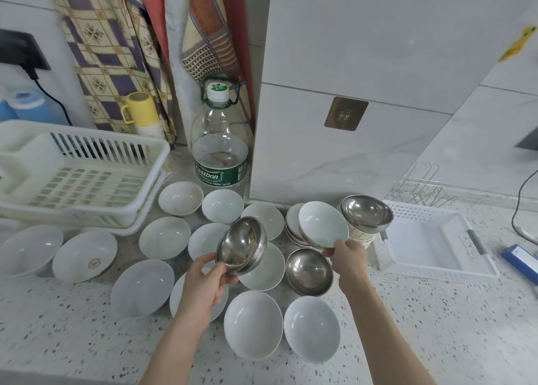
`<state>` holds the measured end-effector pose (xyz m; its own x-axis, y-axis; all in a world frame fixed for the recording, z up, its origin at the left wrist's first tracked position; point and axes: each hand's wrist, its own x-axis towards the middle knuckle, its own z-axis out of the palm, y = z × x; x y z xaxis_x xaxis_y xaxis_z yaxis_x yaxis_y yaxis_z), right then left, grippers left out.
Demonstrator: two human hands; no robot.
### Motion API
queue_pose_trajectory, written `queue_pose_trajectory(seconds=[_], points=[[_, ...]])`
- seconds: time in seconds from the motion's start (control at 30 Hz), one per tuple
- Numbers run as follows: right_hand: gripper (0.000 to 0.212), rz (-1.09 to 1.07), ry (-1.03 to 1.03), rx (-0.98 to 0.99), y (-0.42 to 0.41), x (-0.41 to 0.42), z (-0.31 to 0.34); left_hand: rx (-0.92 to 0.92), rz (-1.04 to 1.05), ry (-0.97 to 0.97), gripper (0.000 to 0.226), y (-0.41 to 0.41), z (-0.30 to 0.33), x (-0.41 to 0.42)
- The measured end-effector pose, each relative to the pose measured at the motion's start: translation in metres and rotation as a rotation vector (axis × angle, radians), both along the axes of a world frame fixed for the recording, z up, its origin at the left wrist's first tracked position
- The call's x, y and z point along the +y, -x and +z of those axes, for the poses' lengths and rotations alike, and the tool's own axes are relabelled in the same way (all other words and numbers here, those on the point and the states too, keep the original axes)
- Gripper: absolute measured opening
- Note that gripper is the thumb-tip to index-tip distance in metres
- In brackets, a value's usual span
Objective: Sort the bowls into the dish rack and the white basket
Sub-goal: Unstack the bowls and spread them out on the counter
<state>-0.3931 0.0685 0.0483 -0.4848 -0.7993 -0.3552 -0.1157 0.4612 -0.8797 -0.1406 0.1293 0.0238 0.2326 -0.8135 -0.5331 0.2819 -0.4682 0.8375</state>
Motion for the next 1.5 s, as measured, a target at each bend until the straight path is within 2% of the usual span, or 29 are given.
queue_pose_trajectory(seconds=[0.23, 0.5, 0.73, 0.97, 1.1, 1.2, 1.4, 1.5], points=[[0.019, -0.127, 0.041, -0.113, 0.017, 0.073, -0.001, -0.025, -0.101, -0.021, 0.024, 0.007, -0.004, 0.020], [0.022, -0.296, 0.028, -0.079, 0.041, 0.141, -0.025, -0.054, -0.242, -0.036, 0.022, 0.025, -0.009, 0.034], [0.020, -0.369, -0.015, -0.055, 0.076, 0.167, -0.035, -0.137, -0.311, -0.028, 0.026, 0.060, -0.013, 0.038], [0.024, -0.378, -0.017, -0.200, 0.126, 0.150, -0.038, -0.300, -0.410, 0.011, 0.031, 0.140, -0.015, 0.026], [0.023, -0.322, -0.017, -0.217, 0.168, 0.139, -0.039, -0.417, -0.434, 0.011, 0.025, 0.193, -0.023, 0.014], [0.023, -0.283, -0.007, -0.223, 0.196, 0.132, -0.040, -0.500, -0.428, 0.009, 0.029, 0.224, -0.034, 0.002], [0.027, -0.189, -0.012, -0.256, 0.226, 0.124, -0.046, -0.657, -0.389, 0.009, 0.029, 0.258, -0.046, -0.012], [0.026, -0.152, -0.022, -0.261, 0.232, 0.123, -0.052, -0.717, -0.397, -0.009, 0.040, 0.265, -0.049, -0.015]])
